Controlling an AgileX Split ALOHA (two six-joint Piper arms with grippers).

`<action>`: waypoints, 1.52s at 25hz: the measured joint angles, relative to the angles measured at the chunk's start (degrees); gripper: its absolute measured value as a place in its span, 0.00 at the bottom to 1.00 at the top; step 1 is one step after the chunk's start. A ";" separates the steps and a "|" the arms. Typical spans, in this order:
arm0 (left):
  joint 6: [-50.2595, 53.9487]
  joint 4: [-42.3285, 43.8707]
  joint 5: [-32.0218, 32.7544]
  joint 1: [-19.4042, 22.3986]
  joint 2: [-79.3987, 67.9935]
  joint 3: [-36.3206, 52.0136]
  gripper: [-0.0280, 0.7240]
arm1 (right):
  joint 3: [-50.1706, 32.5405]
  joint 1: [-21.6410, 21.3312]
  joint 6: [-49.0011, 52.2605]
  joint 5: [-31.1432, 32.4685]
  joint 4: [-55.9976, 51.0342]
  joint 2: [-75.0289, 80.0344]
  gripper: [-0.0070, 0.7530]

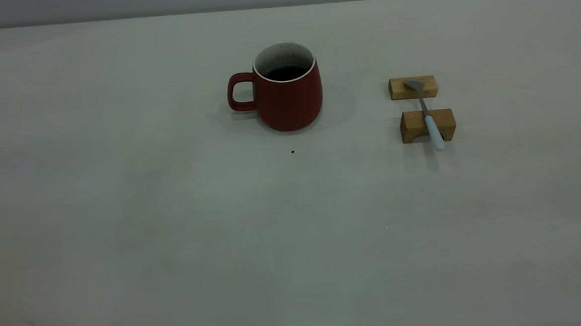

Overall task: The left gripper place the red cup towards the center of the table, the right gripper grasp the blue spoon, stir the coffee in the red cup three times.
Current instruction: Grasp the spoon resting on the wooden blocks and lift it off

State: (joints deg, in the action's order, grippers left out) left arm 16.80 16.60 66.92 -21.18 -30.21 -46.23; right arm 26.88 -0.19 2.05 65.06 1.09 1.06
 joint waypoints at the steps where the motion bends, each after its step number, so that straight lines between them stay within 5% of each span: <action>1: 1.74 0.00 0.00 0.00 2.50 1.57 0.78 | 0.00 0.00 0.00 0.00 0.00 0.00 0.32; 9: 3.91 2.87 -0.24 0.00 17.55 12.27 0.78 | 0.00 0.00 0.00 0.00 0.00 0.00 0.32; 14: -2.24 -3.73 -0.91 0.00 21.51 17.97 0.78 | 0.00 0.00 0.00 0.00 0.00 0.00 0.32; 19: -10.84 -8.67 -2.13 0.00 21.82 18.39 0.78 | 0.00 0.00 0.00 0.00 0.00 0.00 0.32; 31: -12.02 -9.61 -2.13 0.11 21.89 18.39 0.78 | 0.00 0.00 0.27 -0.76 -6.03 0.00 0.32; 34: -12.02 -9.93 -2.13 2.95 21.89 18.39 0.78 | 0.62 0.00 -0.17 -3.51 -7.82 0.62 0.33; 38: -12.02 -10.07 -2.18 11.63 22.52 18.39 0.78 | 2.17 0.00 -3.49 -8.92 -8.19 4.65 0.40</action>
State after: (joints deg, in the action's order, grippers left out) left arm 4.78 6.53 64.74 -9.55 -7.69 -27.84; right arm 29.05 -0.19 -1.44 56.14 -7.10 5.71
